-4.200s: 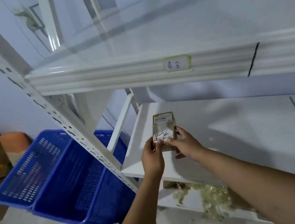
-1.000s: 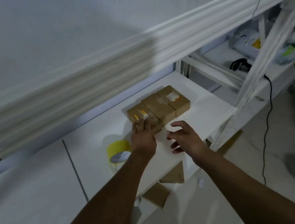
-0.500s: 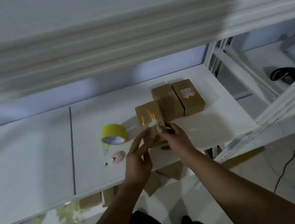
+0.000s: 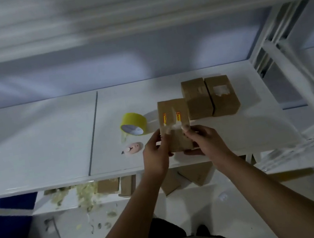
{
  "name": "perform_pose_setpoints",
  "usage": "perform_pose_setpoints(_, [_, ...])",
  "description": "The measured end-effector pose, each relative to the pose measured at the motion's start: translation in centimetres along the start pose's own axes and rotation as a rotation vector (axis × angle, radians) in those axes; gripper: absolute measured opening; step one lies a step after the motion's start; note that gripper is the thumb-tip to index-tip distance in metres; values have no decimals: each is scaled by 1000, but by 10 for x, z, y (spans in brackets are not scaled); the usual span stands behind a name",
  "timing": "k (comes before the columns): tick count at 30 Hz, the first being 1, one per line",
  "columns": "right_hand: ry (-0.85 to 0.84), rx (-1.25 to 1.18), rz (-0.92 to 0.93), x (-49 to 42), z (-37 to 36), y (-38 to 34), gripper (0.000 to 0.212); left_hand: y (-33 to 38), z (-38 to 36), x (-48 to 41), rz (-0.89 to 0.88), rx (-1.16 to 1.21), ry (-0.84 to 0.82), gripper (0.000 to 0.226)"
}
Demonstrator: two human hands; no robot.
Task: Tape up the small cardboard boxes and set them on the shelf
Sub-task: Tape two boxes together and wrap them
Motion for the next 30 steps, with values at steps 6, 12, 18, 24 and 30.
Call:
perform_pose_setpoints(6, [12, 153, 71, -5, -6, 6, 44, -5, 7, -1, 39, -139, -60, 44])
perform_pose_setpoints(12, [85, 237, 41, -25, 6, 25, 47, 14, 72, -15, -139, -348, 332, 41])
perform_pose_setpoints(18, [98, 497, 110, -35, -17, 8, 42, 6, 144, -101, -40, -493, 328, 30])
perform_pose_setpoints(24, [266, 882, 263, -35, -29, -26, 50, 3, 108, -160, -164, -846, -172, 47])
perform_pose_setpoints(30, [-111, 854, 606, -40, -146, -87, 46, -25, 98, -175, -34, -967, -389, 59])
Point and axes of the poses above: each hand's wrist, its own x-axis away from the middle knuckle, its own z-axis out of the back of the hand, y = z × x, the point moved 9 cm from there along -x, towards the middle knuckle, and after that the axes turned 7 degrees about y, right-handed, at the moved point
